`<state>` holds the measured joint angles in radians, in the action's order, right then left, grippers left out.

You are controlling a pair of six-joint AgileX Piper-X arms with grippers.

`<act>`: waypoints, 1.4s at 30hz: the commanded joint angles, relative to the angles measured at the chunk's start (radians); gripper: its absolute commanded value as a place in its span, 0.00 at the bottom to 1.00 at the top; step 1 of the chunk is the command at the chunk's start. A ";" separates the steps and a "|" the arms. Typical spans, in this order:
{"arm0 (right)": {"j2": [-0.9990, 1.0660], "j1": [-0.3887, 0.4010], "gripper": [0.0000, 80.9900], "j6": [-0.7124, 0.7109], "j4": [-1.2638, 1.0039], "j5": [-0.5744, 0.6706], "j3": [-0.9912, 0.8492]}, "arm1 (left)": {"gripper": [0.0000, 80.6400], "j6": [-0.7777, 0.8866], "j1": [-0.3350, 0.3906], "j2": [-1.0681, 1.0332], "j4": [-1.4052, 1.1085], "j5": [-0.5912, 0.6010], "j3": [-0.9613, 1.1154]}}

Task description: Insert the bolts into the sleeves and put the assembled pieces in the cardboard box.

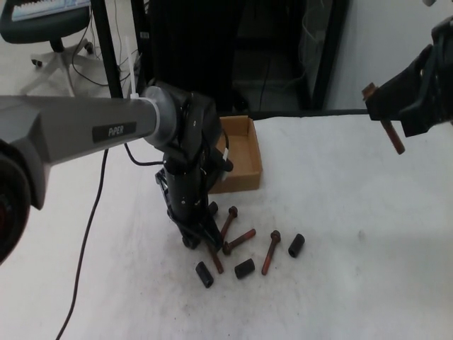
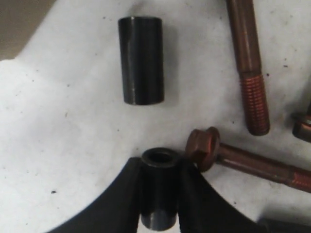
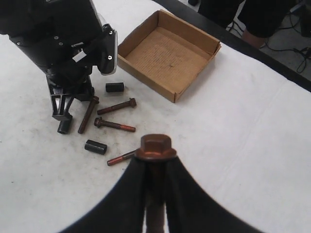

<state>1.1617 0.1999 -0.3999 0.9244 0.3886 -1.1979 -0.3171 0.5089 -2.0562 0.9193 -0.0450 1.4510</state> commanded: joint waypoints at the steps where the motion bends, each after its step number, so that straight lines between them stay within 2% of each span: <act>1: -0.006 -0.004 0.01 0.006 -0.038 0.007 -0.002 | 0.00 -0.001 -0.007 -0.001 -0.053 -0.028 -0.004; 3: -0.006 -0.004 0.01 0.036 -0.080 0.014 -0.002 | 0.00 0.004 -0.015 0.025 -0.053 -0.008 -0.004; 6: -0.006 -0.012 0.01 0.110 -0.169 0.061 -0.002 | 0.00 0.044 -0.041 0.089 -0.056 0.084 -0.009; 12: -0.006 -0.078 0.01 0.302 -0.357 0.240 -0.002 | 0.00 0.134 -0.114 0.337 -0.176 0.195 -0.140; 15: -0.006 -0.116 0.01 0.430 -0.499 0.380 0.032 | 0.00 0.218 -0.163 0.527 -0.325 0.335 -0.300; 17: -0.006 -0.130 0.01 0.560 -0.645 0.460 0.088 | 0.00 0.275 -0.186 0.646 -0.473 0.457 -0.419; 21: -0.003 -0.114 0.01 0.832 -1.020 0.485 0.244 | 0.00 0.417 -0.206 0.887 -0.919 0.643 -0.705; 26: 0.040 -0.063 0.01 1.228 -1.650 0.481 0.457 | 0.00 0.621 -0.205 1.040 -1.366 0.715 -0.962; 28: 0.071 -0.031 0.01 1.304 -1.842 0.478 0.513 | 0.00 0.641 -0.205 1.059 -1.497 0.750 -1.035; 31: 0.113 0.020 0.01 1.314 -2.003 0.478 0.536 | 0.00 0.641 -0.205 1.059 -1.561 0.829 -1.087; 34: 0.136 0.077 0.01 1.283 -1.995 0.476 0.529 | 0.00 0.641 -0.205 1.057 -1.559 0.916 -1.105; 37: 0.160 0.144 0.01 1.183 -1.952 0.476 0.529 | 0.00 0.638 -0.205 1.057 -1.559 0.975 -1.105; 42: 0.186 0.257 0.01 0.997 -1.837 0.443 0.529 | 0.00 0.634 -0.205 1.055 -1.415 0.982 -1.105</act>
<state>1.3476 0.4374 0.6418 -0.9295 0.8437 -0.6644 0.3129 0.3064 -1.0050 -0.5551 0.9183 0.3435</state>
